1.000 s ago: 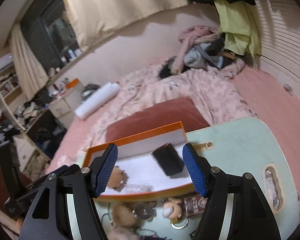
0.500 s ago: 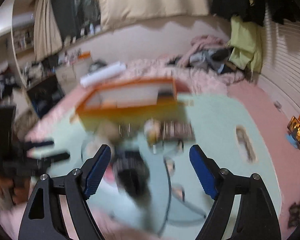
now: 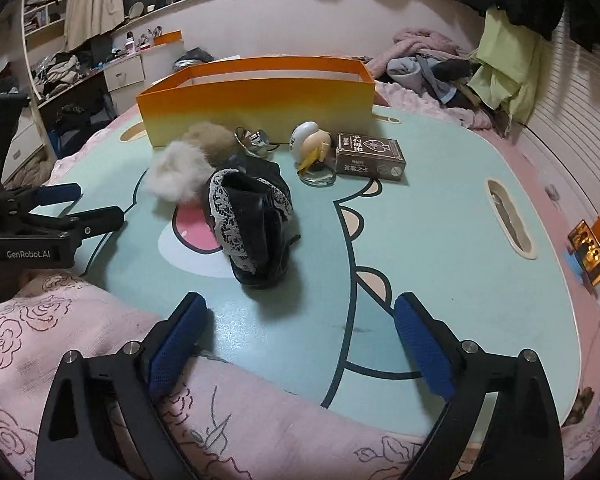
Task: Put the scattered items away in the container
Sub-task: 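Grasp the black lace pouch with the right gripper while the left grasps the white fluffy pompom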
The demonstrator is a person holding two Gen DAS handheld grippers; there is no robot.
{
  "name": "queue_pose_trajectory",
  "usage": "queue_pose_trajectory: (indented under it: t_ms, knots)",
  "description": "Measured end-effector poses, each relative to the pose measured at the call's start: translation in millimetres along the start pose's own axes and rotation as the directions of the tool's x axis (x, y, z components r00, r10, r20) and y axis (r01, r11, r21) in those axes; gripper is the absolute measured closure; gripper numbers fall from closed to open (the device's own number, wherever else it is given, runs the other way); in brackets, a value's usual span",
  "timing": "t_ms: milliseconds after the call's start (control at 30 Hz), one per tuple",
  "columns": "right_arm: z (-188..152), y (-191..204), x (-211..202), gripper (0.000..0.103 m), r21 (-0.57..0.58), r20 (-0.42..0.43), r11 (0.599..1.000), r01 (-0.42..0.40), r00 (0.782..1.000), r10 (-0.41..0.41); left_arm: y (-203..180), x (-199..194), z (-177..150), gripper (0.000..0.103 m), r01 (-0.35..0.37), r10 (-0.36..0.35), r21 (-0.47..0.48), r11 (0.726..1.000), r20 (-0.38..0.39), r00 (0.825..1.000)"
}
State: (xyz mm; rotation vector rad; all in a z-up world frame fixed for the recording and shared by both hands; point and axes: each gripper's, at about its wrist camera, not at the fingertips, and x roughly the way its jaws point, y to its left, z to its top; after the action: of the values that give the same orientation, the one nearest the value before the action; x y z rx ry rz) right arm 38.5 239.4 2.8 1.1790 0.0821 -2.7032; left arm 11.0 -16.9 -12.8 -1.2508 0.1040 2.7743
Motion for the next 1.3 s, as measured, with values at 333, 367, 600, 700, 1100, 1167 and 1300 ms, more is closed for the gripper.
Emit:
queue_pose_trajectory:
  t_ms: [333,367,600,700,1100,1167,1300]
  knots:
    - [6,0,4,0.0,0.006,-0.022,1.0,0.017,1.0,-0.017,-1,-1,-1,0.0,0.0,0.0,0.001,1.0,0.002,1.0]
    - [7,0,4,0.0,0.007,-0.025,1.0,0.019,1.0,-0.018,-1,-1,-1,0.0,0.001,-0.001,0.001,1.0,0.002,1.0]
    - [21,5,10,0.0,0.03,-0.063,1.0,-0.006,0.998,0.008,-1,-2,-1,0.0,0.001,-0.001,0.001,1.0,0.004,1.0]
    - [34,8,10,0.0,0.042,-0.042,0.998,-0.053,0.998,0.055,-1,-2,-1,0.0,0.001,-0.001,0.001,1.0,0.003,1.0]
    - [41,18,3,0.068,0.029,0.073,0.993,-0.119,0.991,0.116,-2,-7,3,0.0,0.048,-0.048,0.003,0.999,0.014,0.999]
    - [38,11,-9,0.068,0.058,0.138,0.992,-0.115,0.985,0.106,-9,-18,8,0.0,0.106,-0.107,0.03,0.994,0.055,0.993]
    - [36,-6,-14,0.068,0.154,0.179,0.982,-0.107,0.981,0.079,-41,-32,23,0.0,0.139,-0.157,0.148,0.979,0.12,0.98]
